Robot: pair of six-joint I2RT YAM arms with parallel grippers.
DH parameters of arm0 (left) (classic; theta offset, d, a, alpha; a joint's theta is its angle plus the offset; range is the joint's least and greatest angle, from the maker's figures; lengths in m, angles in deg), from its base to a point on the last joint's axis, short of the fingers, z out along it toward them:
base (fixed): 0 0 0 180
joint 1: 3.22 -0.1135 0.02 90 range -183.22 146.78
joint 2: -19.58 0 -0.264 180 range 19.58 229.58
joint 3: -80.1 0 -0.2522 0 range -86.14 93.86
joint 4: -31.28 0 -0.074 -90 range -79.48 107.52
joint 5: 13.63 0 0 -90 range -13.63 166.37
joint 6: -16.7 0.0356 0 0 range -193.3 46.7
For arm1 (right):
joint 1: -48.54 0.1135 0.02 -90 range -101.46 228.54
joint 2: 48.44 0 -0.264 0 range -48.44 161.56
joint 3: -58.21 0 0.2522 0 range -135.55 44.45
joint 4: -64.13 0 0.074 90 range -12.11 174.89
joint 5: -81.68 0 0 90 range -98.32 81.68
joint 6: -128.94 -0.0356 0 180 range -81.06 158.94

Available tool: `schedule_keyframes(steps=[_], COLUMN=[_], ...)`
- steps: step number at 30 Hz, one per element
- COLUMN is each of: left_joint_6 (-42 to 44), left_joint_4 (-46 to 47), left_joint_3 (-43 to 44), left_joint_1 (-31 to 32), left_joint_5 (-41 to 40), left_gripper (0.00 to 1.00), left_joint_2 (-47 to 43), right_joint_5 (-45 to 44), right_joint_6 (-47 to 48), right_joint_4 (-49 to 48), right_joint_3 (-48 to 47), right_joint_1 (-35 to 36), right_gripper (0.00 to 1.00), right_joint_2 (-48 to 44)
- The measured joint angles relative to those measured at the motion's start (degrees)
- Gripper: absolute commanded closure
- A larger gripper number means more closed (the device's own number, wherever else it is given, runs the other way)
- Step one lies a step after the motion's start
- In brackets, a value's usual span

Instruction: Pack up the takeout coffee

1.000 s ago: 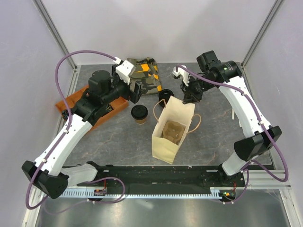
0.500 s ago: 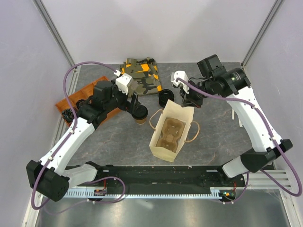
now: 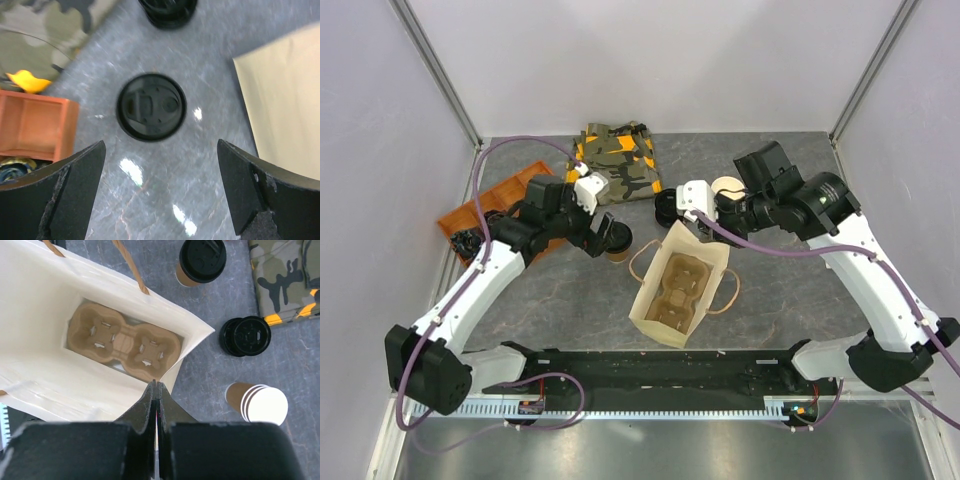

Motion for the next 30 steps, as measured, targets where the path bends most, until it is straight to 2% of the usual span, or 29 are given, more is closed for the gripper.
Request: schedule_keyframes(steps=[7,12,19,23,30], left_joint_6=[6.9,9.2,10.2,10.2,10.2], left_joint_4=[-7.7,-11.0,-15.9,-18.2,-20.1], left_joint_3=[4.6,12.2,21.9,24.0,24.3], left_joint_1=[0.0,1.0,6.9,9.0,9.1], left_joint_5=[2.4,-1.5,-8.7,-10.6,-13.6], left_gripper=[0.0,0.0,0.0,0.0,0.01], left_joint_2=[6.5,15.7,24.0,25.8,28.4], right_joint_5=[-0.9,-2.0,-2.8,-3.1,-3.2], right_joint_6=[0.6,0.4,-0.5,-1.0,-1.2], right_joint_4=[-2.8,-4.2,-4.7,-5.1,-6.5], right_joint_3=[2.1,3.0,3.1,3.5,3.7], right_joint_1=[0.2,0.3,0.3,0.3,0.3], right_gripper=[1.0,1.0,1.0,1.0,1.0], right_joint_2=[-1.8,-1.8,-1.8,-1.8,-1.8])
